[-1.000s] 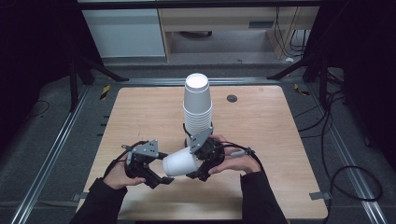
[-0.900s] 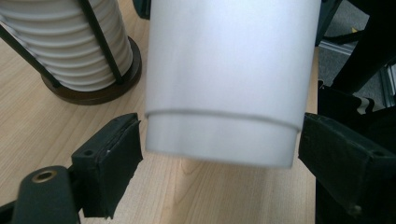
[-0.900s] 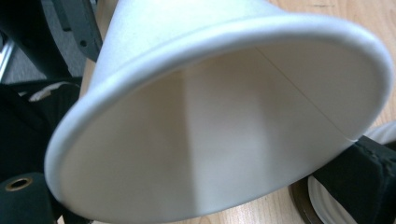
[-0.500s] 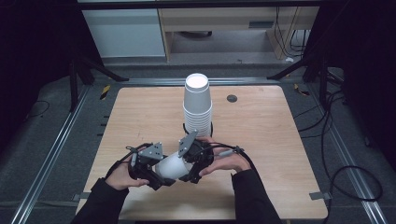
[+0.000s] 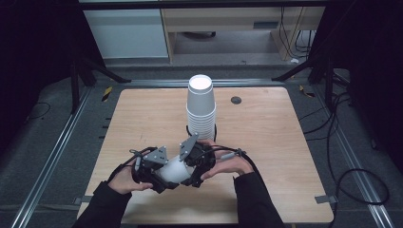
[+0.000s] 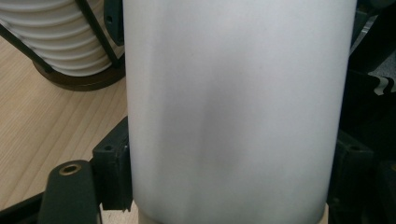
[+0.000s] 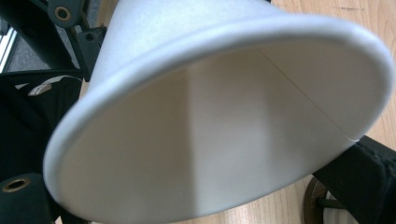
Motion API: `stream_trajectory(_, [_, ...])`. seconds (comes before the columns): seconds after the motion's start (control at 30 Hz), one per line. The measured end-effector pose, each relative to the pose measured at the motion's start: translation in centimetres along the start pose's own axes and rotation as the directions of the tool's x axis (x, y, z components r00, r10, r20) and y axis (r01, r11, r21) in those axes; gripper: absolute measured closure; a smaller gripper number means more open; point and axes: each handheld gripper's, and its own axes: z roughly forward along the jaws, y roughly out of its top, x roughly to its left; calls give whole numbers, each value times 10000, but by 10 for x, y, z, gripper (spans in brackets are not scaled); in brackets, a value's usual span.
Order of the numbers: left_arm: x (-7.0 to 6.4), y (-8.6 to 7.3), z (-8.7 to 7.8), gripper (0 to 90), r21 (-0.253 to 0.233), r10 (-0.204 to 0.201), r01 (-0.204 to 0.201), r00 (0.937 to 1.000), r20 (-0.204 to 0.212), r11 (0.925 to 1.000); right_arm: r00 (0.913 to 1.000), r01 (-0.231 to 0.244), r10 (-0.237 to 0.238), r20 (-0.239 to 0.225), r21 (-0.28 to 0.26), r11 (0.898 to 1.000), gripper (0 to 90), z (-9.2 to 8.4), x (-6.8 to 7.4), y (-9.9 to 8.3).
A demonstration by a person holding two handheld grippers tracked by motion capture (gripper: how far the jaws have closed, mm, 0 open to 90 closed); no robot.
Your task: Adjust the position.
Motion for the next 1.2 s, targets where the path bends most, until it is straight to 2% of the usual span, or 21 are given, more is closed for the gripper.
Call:
stream_trajectory(0.27, [3, -2, -6, 222, -292, -54, 56, 10000, 64, 9996, 9995, -326, 326, -6, -439, 9985, 57, -8, 0, -2])
stream_trajectory(0.43, [7, -7, -11, 222, -449, -226, 224, 9997, -50, 9987, 9982, -581, 590, 74, -822, 9949, 58, -23, 0, -7])
stream_trajectory(0.57, [11, -10, -18, 221, -821, -465, 449, 9988, -177, 9956, 9966, -755, 792, 245, -1273, 9890, 57, -37, -1, -14])
stream_trajectory(0.67, [13, -12, -22, 221, -1113, -621, 585, 9976, -292, 9921, 9934, -946, 1043, 473, -1747, 9801, 55, -45, -2, -21])
stream_trajectory(0.8, [15, -13, -28, 221, -1706, -847, 770, 9957, -387, 9823, 9871, -1306, 1490, 585, -2445, 9608, 52, -52, -2, -30])
stream_trajectory(1.0, [16, -13, -33, 219, -2447, -1047, 881, 9930, -554, 9656, 9772, -1678, 1988, 749, -3020, 9384, 48, -52, -2, -38])
stream_trajectory(1.2, [15, -11, -32, 218, -2928, -1233, 970, 9897, -727, 9512, 9672, -2063, 2460, 637, -3690, 9063, 48, -49, -1, -44])
